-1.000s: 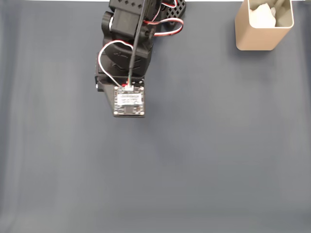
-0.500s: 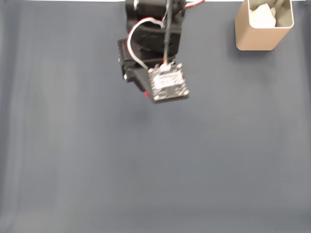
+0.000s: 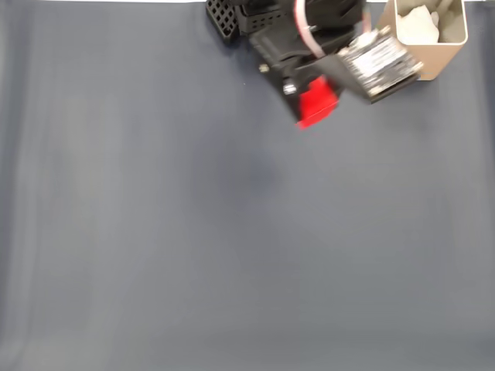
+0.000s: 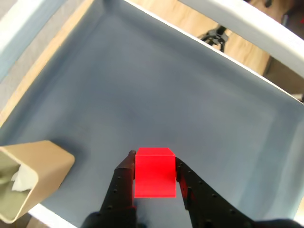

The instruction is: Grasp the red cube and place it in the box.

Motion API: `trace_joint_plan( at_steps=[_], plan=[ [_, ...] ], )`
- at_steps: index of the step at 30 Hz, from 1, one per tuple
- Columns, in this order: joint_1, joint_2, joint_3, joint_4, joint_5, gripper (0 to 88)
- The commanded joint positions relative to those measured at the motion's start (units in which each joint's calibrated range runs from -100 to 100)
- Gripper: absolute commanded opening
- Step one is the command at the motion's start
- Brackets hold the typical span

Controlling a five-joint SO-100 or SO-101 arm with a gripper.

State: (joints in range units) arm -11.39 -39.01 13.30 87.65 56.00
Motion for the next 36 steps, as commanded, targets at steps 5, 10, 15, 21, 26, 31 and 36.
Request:
trace_joint_plan(
  at_steps=[5, 10, 15, 21, 26, 31, 36],
  plan=[
    [-8.46, -3.7, -3.82, 1.84, 1.17, 0.2],
    [-13.64, -4.91, -3.91, 1.84, 1.51, 0.1],
    [-18.4, -5.86, -3.91, 1.68, 2.25, 0.1],
    [-23.08, -6.29, -3.91, 1.02, 3.42, 0.1],
    [-26.92, -6.29, -3.82, 0.94, 3.57, 0.1],
    [-29.9, -5.95, -3.27, 0.2, 4.05, 0.1],
    [-32.38, -5.52, -2.72, -1.52, 4.49, 0.1]
  ],
)
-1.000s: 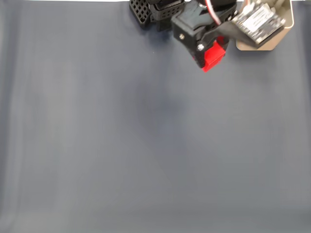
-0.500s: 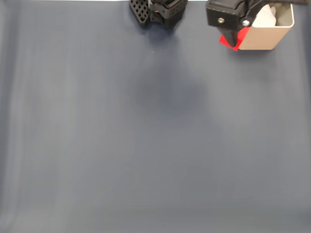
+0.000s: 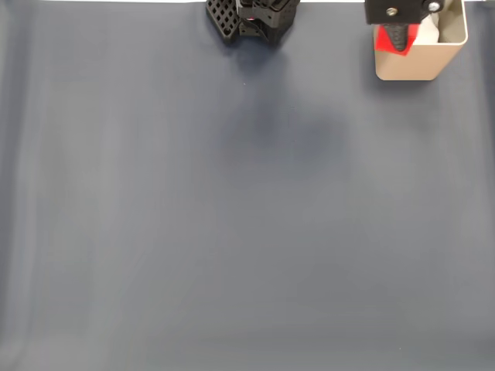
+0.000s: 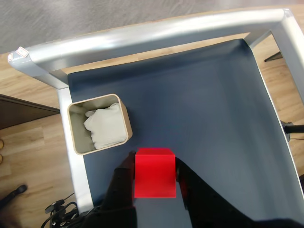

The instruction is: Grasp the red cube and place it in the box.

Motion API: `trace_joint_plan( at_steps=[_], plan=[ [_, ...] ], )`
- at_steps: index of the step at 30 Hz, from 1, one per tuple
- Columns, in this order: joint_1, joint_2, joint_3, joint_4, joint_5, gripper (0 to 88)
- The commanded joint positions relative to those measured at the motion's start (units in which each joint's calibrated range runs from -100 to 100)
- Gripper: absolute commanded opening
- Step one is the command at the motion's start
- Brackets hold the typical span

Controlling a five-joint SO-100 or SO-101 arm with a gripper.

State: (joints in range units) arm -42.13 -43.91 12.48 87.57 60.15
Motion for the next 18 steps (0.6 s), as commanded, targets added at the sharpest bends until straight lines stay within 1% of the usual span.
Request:
trace_joint_plan(
  at_steps=[1, 18],
  plan=[
    [-2.21, -0.53, -1.9, -1.6, 0.39, 0.1],
    [-11.09, 2.94, -0.9, -5.71, 1.37, 0.1]
  ],
)
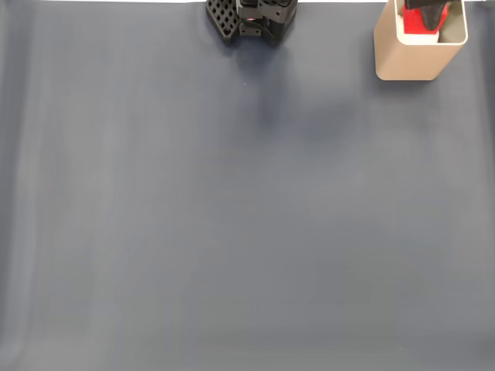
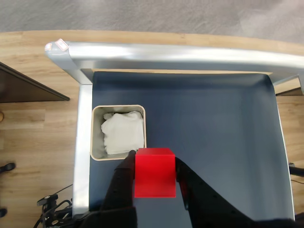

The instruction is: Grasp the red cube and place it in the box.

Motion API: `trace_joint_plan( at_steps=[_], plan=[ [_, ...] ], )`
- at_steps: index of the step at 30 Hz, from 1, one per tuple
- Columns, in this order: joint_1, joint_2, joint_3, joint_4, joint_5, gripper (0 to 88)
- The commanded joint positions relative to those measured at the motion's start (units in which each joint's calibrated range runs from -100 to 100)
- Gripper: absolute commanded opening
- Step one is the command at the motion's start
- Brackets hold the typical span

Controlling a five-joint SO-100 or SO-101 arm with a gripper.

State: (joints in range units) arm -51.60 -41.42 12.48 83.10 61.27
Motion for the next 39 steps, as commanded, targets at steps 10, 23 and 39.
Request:
trace_joint_plan(
  at_steps=[10, 23, 39],
  plan=[
    [-5.17, 3.56, -0.9, -3.95, -0.29, 0.1],
    [-7.86, 4.33, 2.2, -6.16, -2.64, 0.4],
    [-10.85, 3.9, 2.75, -7.64, -6.11, 1.6]
  ],
)
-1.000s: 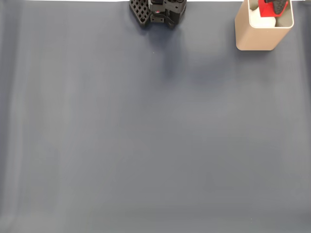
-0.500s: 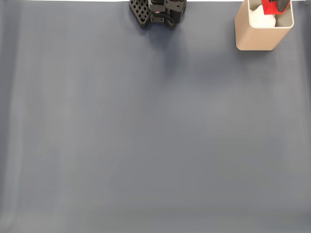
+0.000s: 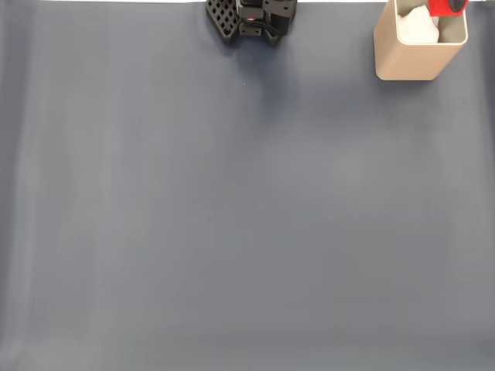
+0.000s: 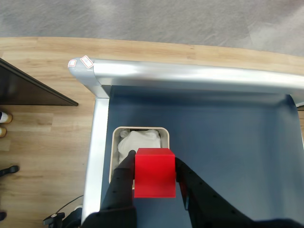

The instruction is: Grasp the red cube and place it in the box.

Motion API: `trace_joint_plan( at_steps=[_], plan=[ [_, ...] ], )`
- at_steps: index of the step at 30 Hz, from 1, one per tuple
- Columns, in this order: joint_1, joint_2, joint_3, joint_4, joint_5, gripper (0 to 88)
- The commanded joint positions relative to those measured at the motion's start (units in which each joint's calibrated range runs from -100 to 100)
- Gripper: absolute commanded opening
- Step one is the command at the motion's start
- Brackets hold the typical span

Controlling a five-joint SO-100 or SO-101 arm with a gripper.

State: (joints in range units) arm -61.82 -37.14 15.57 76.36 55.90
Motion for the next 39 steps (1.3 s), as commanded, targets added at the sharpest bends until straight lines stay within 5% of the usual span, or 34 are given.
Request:
trace_joint_plan(
  at_steps=[1, 32, 39],
  plan=[
    [-0.69, -0.38, -0.35, -0.98, -0.93, 1.8],
    [-2.68, -7.65, 6.4, -0.49, -3.71, 4.1],
    [-0.55, -8.6, 6.3, -2.54, -5.62, 18.2]
  ],
)
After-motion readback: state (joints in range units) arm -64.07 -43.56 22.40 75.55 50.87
